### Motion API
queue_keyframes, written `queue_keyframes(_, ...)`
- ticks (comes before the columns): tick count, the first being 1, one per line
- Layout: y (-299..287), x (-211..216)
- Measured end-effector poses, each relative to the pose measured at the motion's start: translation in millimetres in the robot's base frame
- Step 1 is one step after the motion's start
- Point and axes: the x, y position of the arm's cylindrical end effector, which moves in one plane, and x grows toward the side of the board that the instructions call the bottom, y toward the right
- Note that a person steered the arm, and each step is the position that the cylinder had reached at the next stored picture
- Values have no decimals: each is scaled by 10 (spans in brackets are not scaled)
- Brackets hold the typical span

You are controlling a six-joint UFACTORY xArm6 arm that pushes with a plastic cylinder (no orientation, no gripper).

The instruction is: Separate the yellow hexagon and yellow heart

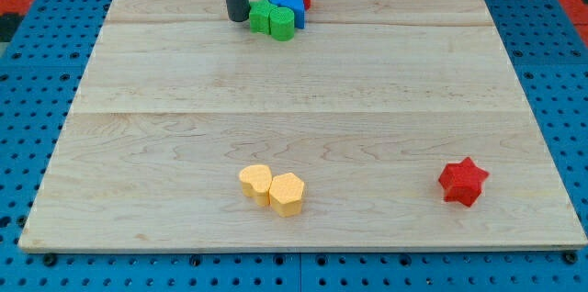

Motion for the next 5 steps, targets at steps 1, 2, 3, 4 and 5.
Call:
queue_keyframes(1,-1034,220)
queue_keyframes(2,-1600,460)
queue_keyframes(3,-1952,508)
queue_keyframes(4,-2129,514)
queue_keyframes(5,-2128,522)
